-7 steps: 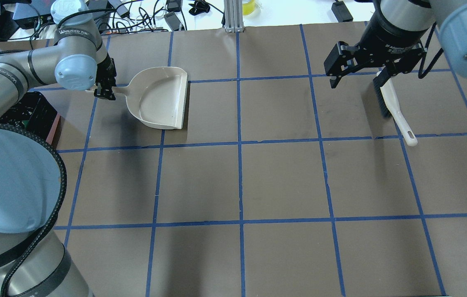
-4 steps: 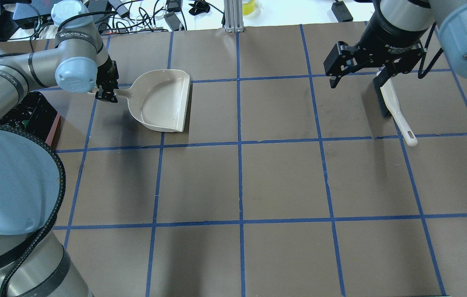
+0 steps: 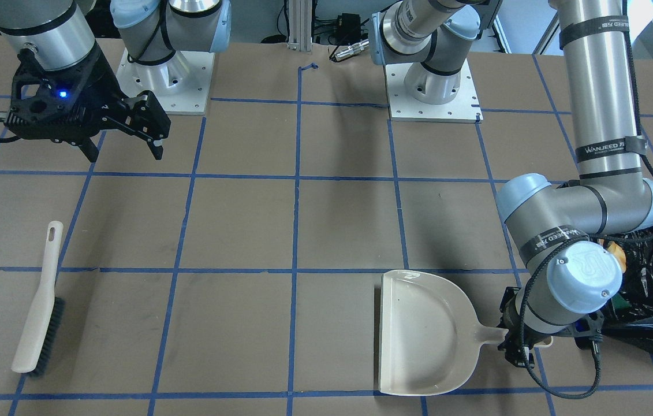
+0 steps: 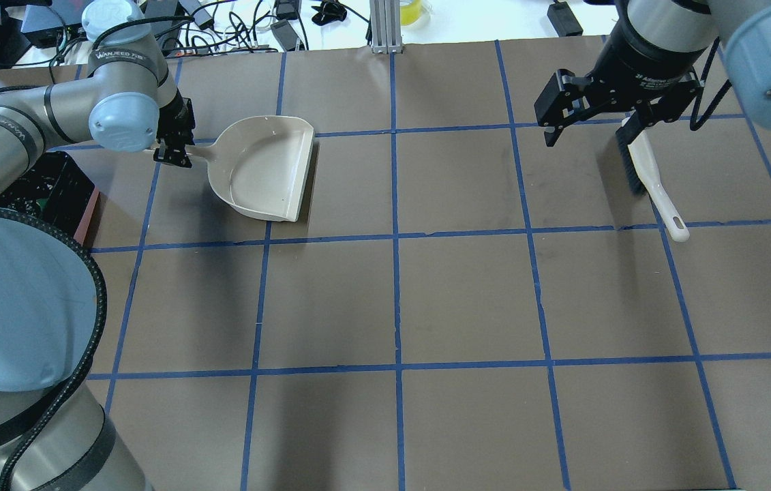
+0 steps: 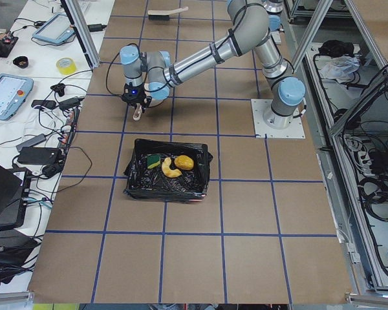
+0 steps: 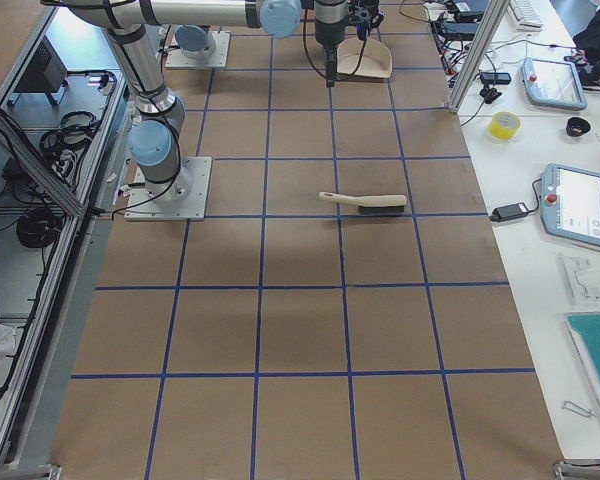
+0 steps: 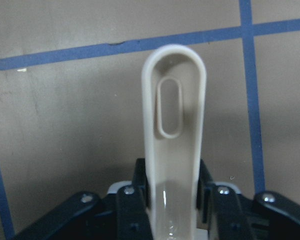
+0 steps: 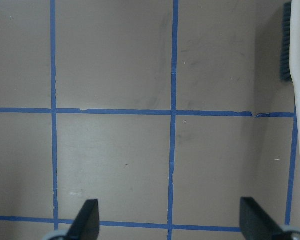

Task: Sweep and dump trash into bin
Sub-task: 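Lower the dustpan onto the table with the left gripper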

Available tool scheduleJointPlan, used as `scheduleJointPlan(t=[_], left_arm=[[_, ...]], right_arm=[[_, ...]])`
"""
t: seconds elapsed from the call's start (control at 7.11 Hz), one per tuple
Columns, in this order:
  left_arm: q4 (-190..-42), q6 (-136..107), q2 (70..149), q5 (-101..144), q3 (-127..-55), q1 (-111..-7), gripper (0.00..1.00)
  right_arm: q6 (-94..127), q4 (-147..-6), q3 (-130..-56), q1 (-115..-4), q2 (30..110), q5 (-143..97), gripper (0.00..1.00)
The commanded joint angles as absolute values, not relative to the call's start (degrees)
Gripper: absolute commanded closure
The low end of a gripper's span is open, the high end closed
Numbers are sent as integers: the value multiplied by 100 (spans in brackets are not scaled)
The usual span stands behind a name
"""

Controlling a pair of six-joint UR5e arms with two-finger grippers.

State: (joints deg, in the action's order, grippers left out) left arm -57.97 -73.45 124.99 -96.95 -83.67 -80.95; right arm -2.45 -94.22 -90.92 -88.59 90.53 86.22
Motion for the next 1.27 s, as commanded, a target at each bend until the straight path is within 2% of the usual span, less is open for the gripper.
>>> scheduleJointPlan(t=[0.0, 0.42, 0.7, 0.98, 1.12], left_arm=[[-5792, -7383, 12489, -9712, -8341, -8086, 51], [-5783, -7400, 12455, -9703, -8306, -8086, 49], [-5870, -6877, 12149, -9651, -8218, -8095, 49], [-5915, -4879, 11543, -9703, -8165, -8147, 23], [-6420, -4469, 11227, -9755, -8113, -8139, 18]], right_arm=[[-246, -9413, -9097, -8859, 9053, 8622, 0], [-264, -9413, -9097, -8859, 9053, 8622, 0], [-264, -9413, -9097, -8859, 9044, 8622, 0], [-272, -9413, -9097, -8851, 9044, 8622, 0], [-272, -9413, -9097, -8851, 9044, 8613, 0]])
